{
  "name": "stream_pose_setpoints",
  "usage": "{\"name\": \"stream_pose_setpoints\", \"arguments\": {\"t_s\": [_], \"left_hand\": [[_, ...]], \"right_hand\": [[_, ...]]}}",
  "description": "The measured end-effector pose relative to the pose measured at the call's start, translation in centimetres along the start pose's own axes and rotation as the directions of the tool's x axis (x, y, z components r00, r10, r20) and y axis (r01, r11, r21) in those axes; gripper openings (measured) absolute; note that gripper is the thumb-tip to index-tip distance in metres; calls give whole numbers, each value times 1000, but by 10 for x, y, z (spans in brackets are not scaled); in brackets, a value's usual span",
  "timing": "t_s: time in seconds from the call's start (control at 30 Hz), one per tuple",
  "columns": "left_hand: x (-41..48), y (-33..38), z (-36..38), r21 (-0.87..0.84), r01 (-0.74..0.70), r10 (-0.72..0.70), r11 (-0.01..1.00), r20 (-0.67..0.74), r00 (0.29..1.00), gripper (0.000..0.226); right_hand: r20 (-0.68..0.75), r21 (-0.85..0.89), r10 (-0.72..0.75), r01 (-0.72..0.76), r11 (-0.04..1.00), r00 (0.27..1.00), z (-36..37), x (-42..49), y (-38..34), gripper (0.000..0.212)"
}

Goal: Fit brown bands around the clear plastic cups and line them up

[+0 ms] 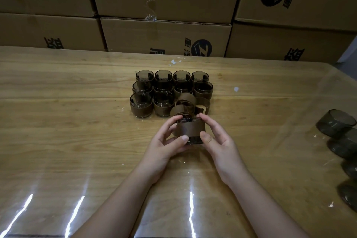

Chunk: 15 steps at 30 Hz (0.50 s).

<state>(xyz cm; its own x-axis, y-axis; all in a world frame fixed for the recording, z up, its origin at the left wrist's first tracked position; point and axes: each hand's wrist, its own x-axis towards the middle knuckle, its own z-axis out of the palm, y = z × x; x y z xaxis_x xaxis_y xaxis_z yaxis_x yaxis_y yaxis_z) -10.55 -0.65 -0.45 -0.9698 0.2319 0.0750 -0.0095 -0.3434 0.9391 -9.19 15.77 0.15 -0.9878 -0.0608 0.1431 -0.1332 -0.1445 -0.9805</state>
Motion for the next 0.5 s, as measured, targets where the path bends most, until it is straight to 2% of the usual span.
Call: {"name": "stream_pose_setpoints", "arguments": {"t_s": [0.17,0.37,0.5], "left_hand": [[0,2,0,-64,20,-22,998,-27,999,67],[0,1,0,-30,50,-52,998,-60,997,62],[0,0,0,-17,37,-38,999,-58,998,61]], "right_hand": [[37,-22,-9,10,1000,999,-1,1,-1,52],[31,-19,23,-23,1000,999,4,1,3,68],[23,-16,17,-17,1000,1000,4,0,2,67]]}}
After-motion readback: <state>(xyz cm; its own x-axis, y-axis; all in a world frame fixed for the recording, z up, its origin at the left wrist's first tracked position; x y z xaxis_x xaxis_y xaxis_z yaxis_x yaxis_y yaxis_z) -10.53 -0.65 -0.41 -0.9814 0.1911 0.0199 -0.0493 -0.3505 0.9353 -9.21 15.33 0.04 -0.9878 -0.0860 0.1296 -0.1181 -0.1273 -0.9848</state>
